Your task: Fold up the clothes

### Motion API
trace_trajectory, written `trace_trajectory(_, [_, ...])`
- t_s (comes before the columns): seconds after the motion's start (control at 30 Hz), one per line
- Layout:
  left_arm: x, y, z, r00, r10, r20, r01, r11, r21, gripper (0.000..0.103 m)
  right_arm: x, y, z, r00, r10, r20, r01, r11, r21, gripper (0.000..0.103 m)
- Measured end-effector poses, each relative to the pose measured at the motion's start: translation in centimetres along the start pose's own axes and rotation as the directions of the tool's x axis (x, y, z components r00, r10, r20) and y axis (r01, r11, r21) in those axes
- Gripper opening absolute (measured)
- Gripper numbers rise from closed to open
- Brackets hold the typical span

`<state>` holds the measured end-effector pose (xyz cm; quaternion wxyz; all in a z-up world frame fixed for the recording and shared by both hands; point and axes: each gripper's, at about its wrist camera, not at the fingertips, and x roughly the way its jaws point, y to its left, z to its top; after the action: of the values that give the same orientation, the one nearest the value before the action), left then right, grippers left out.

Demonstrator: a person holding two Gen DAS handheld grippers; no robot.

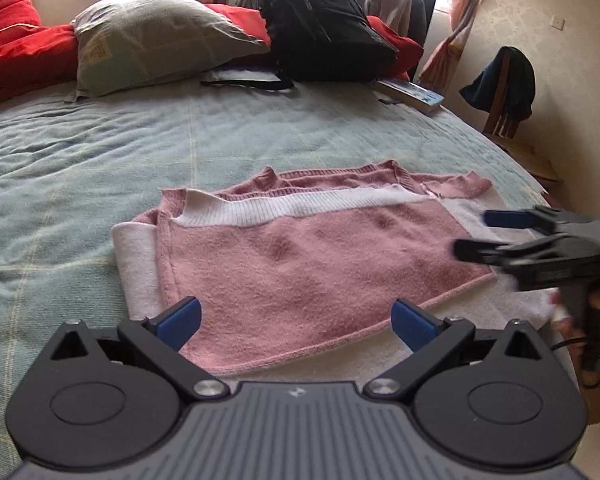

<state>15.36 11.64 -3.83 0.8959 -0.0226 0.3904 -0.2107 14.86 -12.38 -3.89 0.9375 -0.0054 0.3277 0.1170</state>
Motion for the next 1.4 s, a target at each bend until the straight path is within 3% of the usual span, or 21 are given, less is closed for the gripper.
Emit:
trace_trajectory(0.1, [-0.2,0.5,-0.1,1.0,0.001,0.002,-0.001,1.0,-0.013,0.101,2.9,1.1,-0.4,0.998,-0.028,-0.056,0.027,1.0,-0.008,0.103])
trace_trajectory(0.2, [-0.4,1.1,-0.2,1.0,-0.01,0.013,0.01,1.0,-0.027,0.101,3.4,1.5,-1.2,0.999,-0.037,-0.036,0.036,0.999,-0.025,0.103])
trace_trajectory(0.3, [-0.3,1.5,-0.2,1.0,-0.021,0.02,0.021,0.999,-0.038,0.101,3.3,0.7,-0.9,0.998,-0.001,-0.059,0.0,1.0,-0.005,0.103])
trace_trajectory(0.43, [-0.6,2.2,0.0,0.999,-0.01,0.043,0.012,0.999,-0.053,0.101,3.1,0.8,-0.7,0.996,0.025,-0.084,-0.031,0.997,-0.067,0.103])
trace_trajectory(0.53, [-1.5,3.7,0.0,0.996,-0.005,0.084,0.013,0.995,-0.095,0.101,2.5,0.8,-0.3,0.997,0.027,-0.076,-0.029,0.999,-0.023,0.103])
trace_trajectory(0.63, [-1.9,6.0,-0.2,0.996,-0.002,0.093,0.019,0.983,-0.181,0.101,1.2,0.4,-0.2,0.993,0.111,-0.04,-0.108,0.991,0.078,0.103])
trace_trajectory(0.73, [-1.4,8.5,-0.6,0.997,-0.05,0.057,0.065,0.955,-0.289,0.101,0.0,0.3,-0.1,0.978,0.209,0.008,-0.208,0.969,0.132,0.103])
trace_trajectory(0.83, [-0.2,11.0,-1.2,0.988,-0.157,0.007,0.146,0.899,-0.413,0.101,-1.0,0.8,0.2,0.968,0.247,0.045,-0.251,0.959,0.13,0.103])
trace_trajectory(1.0, [2.0,14.0,-1.6,0.947,-0.321,-0.02,0.253,0.783,-0.568,0.101,-1.1,1.1,0.4,0.97,0.24,0.04,-0.243,0.959,0.148,0.103])
trace_trajectory(1.07, [3.0,14.6,-1.4,0.927,-0.373,-0.027,0.284,0.749,-0.598,0.101,-1.2,0.8,0.3,0.972,0.233,0.039,-0.237,0.958,0.164,0.103])
trace_trajectory(1.33, [6.5,14.7,1.0,0.905,-0.421,-0.06,0.306,0.742,-0.596,0.102,-1.4,-0.1,0.1,0.977,0.208,0.033,-0.211,0.953,0.216,0.103])
trace_trajectory(1.4, [7.5,14.9,1.5,0.896,-0.442,-0.048,0.326,0.727,-0.605,0.102,-1.5,-0.1,0.1,0.978,0.207,0.025,-0.207,0.955,0.213,0.103])
